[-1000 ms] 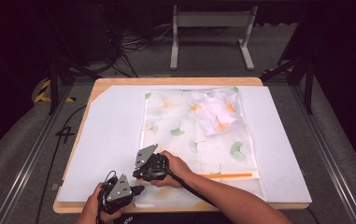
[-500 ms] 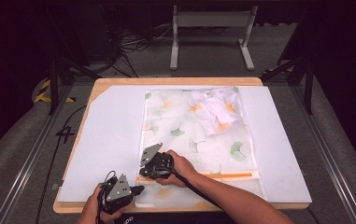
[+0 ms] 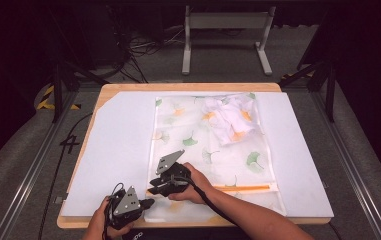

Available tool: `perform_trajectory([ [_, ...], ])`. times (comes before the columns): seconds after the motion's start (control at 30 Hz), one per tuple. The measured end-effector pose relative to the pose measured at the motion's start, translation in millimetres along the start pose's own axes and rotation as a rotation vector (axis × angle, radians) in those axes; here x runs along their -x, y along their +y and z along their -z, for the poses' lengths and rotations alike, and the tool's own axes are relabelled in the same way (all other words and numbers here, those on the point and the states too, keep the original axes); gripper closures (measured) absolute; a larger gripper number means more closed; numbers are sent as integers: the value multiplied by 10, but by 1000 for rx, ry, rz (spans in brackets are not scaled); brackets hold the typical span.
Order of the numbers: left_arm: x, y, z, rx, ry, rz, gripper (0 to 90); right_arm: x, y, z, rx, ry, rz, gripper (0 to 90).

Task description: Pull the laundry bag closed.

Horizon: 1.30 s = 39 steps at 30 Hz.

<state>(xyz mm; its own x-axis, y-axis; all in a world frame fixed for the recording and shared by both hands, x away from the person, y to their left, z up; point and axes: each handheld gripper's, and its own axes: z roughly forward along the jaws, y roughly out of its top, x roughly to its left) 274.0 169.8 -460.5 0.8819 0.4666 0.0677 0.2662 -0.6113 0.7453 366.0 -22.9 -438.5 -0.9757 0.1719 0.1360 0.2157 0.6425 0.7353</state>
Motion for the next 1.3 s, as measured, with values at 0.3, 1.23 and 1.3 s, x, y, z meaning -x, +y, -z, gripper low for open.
perform_trajectory([
  [0.3, 1, 1, -1, -2, 0, -4, 900, 8, -54, -57, -38, 4, -8, 842],
  [1.23, -11, 36, 25, 15, 27, -15, 900, 30, -61, -12, -21, 25, -16, 851],
  [1.3, -56, 73, 34, 16, 50, -27, 900, 32, -61, -17, -23, 22, -11, 851],
])
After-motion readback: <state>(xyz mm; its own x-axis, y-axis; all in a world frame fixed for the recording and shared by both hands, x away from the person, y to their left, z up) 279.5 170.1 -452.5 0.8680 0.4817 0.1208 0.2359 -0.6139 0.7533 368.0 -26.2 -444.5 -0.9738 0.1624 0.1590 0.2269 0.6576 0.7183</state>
